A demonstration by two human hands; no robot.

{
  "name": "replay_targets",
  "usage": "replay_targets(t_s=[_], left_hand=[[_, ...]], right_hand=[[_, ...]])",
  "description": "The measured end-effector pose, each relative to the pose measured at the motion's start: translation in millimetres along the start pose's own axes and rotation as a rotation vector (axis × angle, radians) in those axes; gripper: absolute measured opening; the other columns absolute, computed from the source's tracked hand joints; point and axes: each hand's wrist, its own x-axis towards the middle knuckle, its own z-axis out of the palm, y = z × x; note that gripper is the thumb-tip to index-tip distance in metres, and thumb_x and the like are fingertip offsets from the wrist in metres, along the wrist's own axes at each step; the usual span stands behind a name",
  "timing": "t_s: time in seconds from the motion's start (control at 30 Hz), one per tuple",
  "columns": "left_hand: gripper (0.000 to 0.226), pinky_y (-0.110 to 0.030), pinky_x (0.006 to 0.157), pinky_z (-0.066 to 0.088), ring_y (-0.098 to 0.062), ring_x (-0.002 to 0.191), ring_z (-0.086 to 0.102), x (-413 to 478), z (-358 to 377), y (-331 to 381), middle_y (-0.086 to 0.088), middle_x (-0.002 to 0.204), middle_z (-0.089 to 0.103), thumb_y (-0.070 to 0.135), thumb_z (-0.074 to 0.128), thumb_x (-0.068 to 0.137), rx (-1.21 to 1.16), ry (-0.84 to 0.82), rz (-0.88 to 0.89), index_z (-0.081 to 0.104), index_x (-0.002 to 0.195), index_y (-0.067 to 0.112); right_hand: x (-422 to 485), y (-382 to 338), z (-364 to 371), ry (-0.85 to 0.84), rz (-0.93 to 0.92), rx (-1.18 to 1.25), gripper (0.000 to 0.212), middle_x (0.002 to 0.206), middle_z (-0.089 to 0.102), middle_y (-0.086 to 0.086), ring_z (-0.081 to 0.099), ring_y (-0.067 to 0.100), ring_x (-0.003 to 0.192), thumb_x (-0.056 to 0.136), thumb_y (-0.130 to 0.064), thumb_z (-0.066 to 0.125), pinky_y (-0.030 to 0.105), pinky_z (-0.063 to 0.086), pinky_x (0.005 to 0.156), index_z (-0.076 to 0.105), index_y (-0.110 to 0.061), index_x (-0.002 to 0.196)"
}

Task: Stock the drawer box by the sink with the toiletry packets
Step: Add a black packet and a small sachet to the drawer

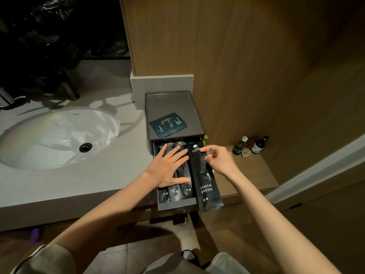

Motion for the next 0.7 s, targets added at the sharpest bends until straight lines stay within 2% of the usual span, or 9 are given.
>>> replay_targets(t_s=[0.03,0.07,0.1,0.17,0.27,0.33,0.5,0.6,0.7], left_hand=[[0.093,-0.052,0.118,-0.002,-0.021,0.148,-0.002,-3,1,1,0.003,0.161,-0.001,0.079,-0.001,0.077,-0.023,0.003,-0.011,0.002,0.152,0.025],[0.092,-0.050,0.119,-0.001,-0.021,0.148,-0.002,-6,2,1,0.004,0.161,-0.003,0.079,0.001,0.078,-0.046,0.010,-0.022,-0.001,0.152,0.024],[0.090,-0.050,0.119,-0.001,-0.020,0.148,-0.003,-9,3,2,0.004,0.160,-0.005,0.078,0.004,0.080,-0.063,0.015,-0.032,-0.004,0.152,0.023],[0.088,-0.050,0.119,0.000,-0.020,0.148,-0.004,-13,3,4,0.004,0.160,-0.006,0.076,0.010,0.084,-0.083,0.019,-0.049,-0.005,0.152,0.022],[0.088,-0.048,0.119,-0.001,-0.019,0.148,-0.005,-17,4,8,0.002,0.160,-0.006,0.075,0.010,0.085,-0.084,0.028,-0.068,-0.004,0.152,0.019],[0.089,-0.047,0.120,-0.003,-0.018,0.148,-0.007,-18,5,7,0.002,0.160,-0.006,0.075,0.009,0.084,-0.079,0.027,-0.072,-0.002,0.152,0.018],[0.088,-0.045,0.119,-0.004,-0.018,0.148,-0.005,-20,7,5,-0.001,0.161,-0.002,0.068,0.005,0.082,-0.059,0.031,-0.060,0.002,0.153,0.016],[0.086,-0.045,0.119,-0.003,-0.018,0.148,-0.005,-19,10,5,0.000,0.161,-0.002,0.067,0.008,0.083,-0.076,0.025,-0.061,0.003,0.153,0.017],[0.083,-0.044,0.119,-0.004,-0.018,0.148,-0.005,-20,8,6,-0.001,0.161,-0.003,0.064,0.013,0.085,-0.070,0.027,-0.067,0.003,0.153,0.016]], right_hand=[[-1,-2,3,0.013,-0.006,-0.026,0.032,0.074,0.062,0.002,0.051,0.009,0.056,0.090,-0.003,0.054,0.008,0.038,0.050,0.070,-0.024,0.107],[-1,-4,6,0.028,-0.018,-0.051,0.032,0.072,0.061,0.001,0.053,0.011,0.059,0.091,-0.002,0.053,0.008,0.040,0.055,0.069,-0.022,0.109],[-3,-6,9,0.045,-0.031,-0.078,0.033,0.075,0.061,0.002,0.056,0.014,0.066,0.091,-0.001,0.053,0.011,0.044,0.067,0.069,-0.021,0.110],[-2,-8,16,0.085,-0.043,-0.133,0.034,0.082,0.064,0.002,0.061,0.019,0.082,0.092,-0.002,0.052,0.027,0.048,0.090,0.067,-0.021,0.115],[3,-7,28,0.149,-0.114,-0.245,0.039,0.095,0.071,0.007,0.065,0.027,0.095,0.092,-0.002,0.050,0.034,0.050,0.085,0.063,-0.022,0.122],[6,-5,35,0.179,-0.200,-0.354,0.044,0.104,0.070,0.011,0.060,0.028,0.101,0.091,0.002,0.050,0.037,0.050,0.083,0.059,-0.021,0.128],[6,3,42,0.170,-0.323,-0.680,0.049,0.142,0.044,0.011,0.040,0.030,0.123,0.088,-0.001,0.057,0.044,0.043,0.099,0.054,-0.017,0.135],[-4,4,38,0.171,-0.364,-0.554,0.041,0.136,0.050,0.006,0.042,0.025,0.119,0.094,-0.011,0.053,0.042,0.041,0.101,0.054,-0.017,0.134],[-22,-1,33,0.042,-0.400,-0.413,0.041,0.137,0.052,0.001,0.040,0.019,0.126,0.097,-0.029,0.049,0.038,0.035,0.110,0.050,-0.020,0.138]])
